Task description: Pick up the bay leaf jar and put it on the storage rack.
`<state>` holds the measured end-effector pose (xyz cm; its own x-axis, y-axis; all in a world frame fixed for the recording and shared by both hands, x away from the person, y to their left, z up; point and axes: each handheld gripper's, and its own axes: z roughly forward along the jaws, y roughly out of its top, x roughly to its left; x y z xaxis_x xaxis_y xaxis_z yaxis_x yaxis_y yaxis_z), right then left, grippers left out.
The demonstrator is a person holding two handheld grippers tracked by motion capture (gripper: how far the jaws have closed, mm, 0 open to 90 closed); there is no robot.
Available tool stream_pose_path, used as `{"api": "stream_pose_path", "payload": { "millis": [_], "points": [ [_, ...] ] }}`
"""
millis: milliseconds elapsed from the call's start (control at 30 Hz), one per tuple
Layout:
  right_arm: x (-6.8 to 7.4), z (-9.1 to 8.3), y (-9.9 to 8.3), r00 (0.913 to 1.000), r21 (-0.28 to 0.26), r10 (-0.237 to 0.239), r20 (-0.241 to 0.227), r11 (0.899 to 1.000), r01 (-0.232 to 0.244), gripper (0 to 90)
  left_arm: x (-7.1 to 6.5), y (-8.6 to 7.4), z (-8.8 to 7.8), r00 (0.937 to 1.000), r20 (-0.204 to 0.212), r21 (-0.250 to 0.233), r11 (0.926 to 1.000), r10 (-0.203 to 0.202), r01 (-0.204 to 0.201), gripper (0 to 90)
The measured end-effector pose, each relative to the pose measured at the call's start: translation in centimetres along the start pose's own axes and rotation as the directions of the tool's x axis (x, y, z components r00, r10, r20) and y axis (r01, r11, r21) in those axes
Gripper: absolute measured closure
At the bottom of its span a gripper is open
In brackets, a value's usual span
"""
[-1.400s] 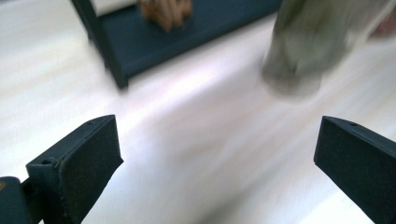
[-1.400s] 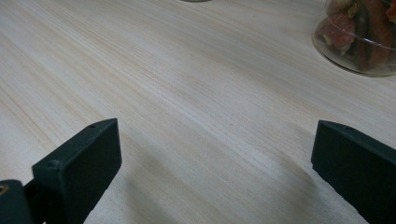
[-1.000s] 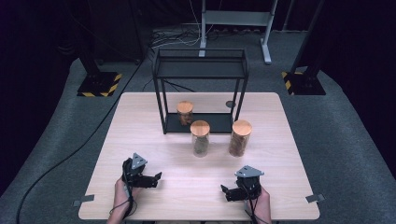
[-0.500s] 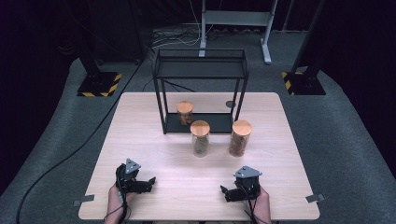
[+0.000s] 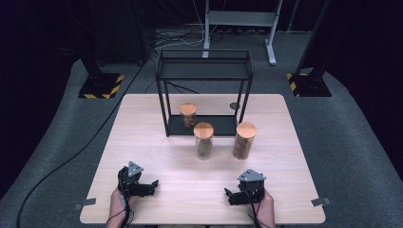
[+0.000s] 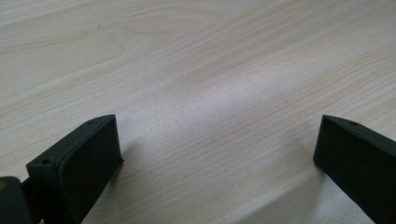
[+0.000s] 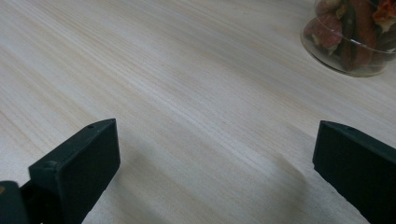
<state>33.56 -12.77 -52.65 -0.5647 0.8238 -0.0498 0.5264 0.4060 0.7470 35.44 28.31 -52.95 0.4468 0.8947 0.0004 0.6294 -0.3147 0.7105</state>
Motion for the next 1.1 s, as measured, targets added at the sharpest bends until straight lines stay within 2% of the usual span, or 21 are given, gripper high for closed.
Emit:
{"api": "stream_pose_path", "payload": {
  "millis": [100, 167, 367, 500, 767, 933, 1100],
  "points": [
    [0.3, 0.2, 0.2, 0.9993, 0.01, -0.006, 0.037, 1.0, 0.005, 0.0, 0.0, 0.0, 0.0, 1.0, 0.0, 0.0, 1.0, 0.0, 0.0, 0.2],
    [0.4, 0.3, 0.3, 0.999, 0.014, -0.013, 0.043, 1.0, 0.012, 0.0, 0.0, 0.0, 0.0, 1.0, -0.001, 0.0, 1.0, -0.001, 0.001, 0.2],
    [0.7, 0.7, 1.0, 0.9996, -0.007, 0.028, 0.008, 1.0, -0.028, 0.0, 0.0, 0.0, 0.0, 1.0, 0.0, 0.001, 1.0, 0.0, 0.0, 0.2],
    [1.7, 1.4, 2.2, 0.9998, -0.02, 0.022, 0.003, 1.0, -0.022, 0.0, 0.0, 0.0, 0.0, 1.0, 0.0, 0.001, 1.0, 0.001, -0.001, 0.2],
    [2.9, 3.1, 5.8, 0.999, -0.069, 0.032, -0.032, 0.997, -0.034, 0.0, 0.0, 0.0, 0.0, 1.0, 0.0, 0.001, 1.0, 0.0, 0.0, 0.2],
    [3.5, 3.7, 8.5, 0.9993, -0.109, 0.019, -0.032, 0.994, -0.023, 0.0, 0.0, 0.0, 0.0, 1.0, 0.0, 0.0, 1.0, 0.0, 0.0, 0.2],
    [3.5, 4.4, 10.9, 0.999, -0.149, 0.034, -0.028, 0.988, -0.038, 0.0, 0.0, 0.0, 0.0, 1.0, 0.0, 0.001, 1.0, 0.001, -0.001, 0.3]
  ]
}}
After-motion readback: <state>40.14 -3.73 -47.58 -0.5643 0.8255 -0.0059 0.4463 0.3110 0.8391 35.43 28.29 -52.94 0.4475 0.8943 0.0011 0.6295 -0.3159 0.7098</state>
